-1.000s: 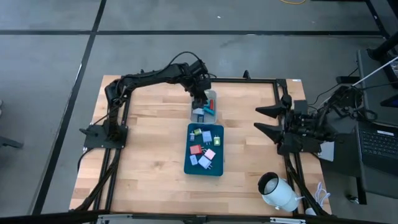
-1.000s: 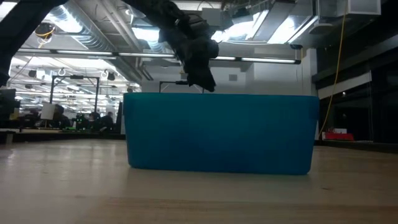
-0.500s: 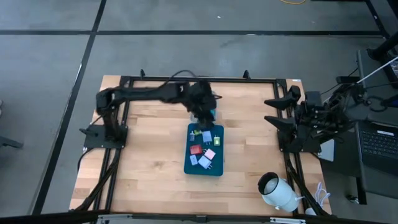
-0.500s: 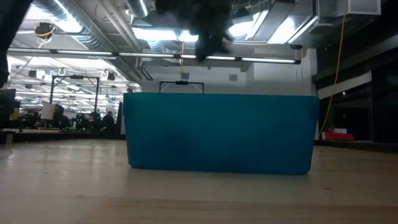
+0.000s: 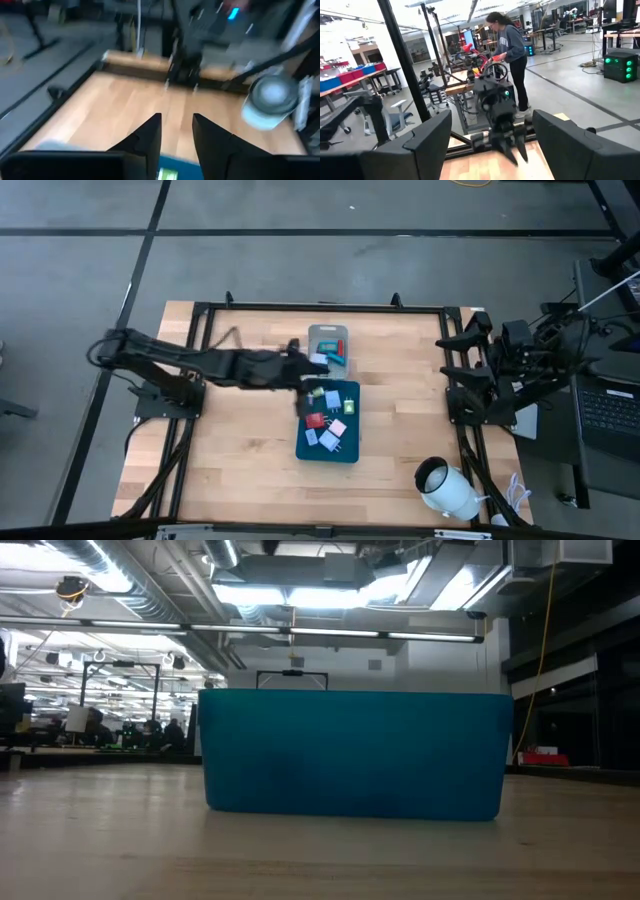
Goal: Pick & Place Office items
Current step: Return to Home Position
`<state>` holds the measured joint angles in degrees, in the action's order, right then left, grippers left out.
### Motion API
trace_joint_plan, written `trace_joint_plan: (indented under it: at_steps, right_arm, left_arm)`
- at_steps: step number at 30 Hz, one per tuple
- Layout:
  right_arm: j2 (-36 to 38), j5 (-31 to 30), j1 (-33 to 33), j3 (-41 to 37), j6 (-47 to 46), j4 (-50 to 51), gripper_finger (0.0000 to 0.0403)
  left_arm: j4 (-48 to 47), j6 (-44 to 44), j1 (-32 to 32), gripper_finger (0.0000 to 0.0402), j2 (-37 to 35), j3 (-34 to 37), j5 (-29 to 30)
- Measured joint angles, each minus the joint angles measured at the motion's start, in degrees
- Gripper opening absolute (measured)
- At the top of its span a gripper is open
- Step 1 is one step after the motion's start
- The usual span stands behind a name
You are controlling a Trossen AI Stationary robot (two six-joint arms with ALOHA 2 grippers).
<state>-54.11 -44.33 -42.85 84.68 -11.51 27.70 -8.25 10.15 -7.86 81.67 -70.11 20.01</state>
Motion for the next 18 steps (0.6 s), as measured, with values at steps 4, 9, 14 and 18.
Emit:
trace_joint_plan:
  at_steps: [4, 9, 14, 18]
  right_arm:
    - [0.53, 0.00, 0.00, 0.02, -0.15, 0.88, 0.0284]
    - [0.58, -2.71, 0.00, 0.00, -0.92, 1.97, 0.0284]
    - [0.54, -5.30, 0.00, 0.00, 0.16, 1.94, 0.0284]
    - [0.47, -7.42, 0.00, 0.00, 1.06, 1.86, 0.0284]
  left_arm:
    - [15.17, -1.56, 2.62, 0.0085, -10.66, 16.50, -8.75]
    - [31.62, 2.56, 6.35, 0.0058, -21.00, 38.06, -12.52]
    - [35.37, 0.91, 5.06, 0.0037, -25.22, 48.04, -14.48]
    - [36.45, -4.08, 5.03, 0.0024, -26.73, 52.52, -14.27]
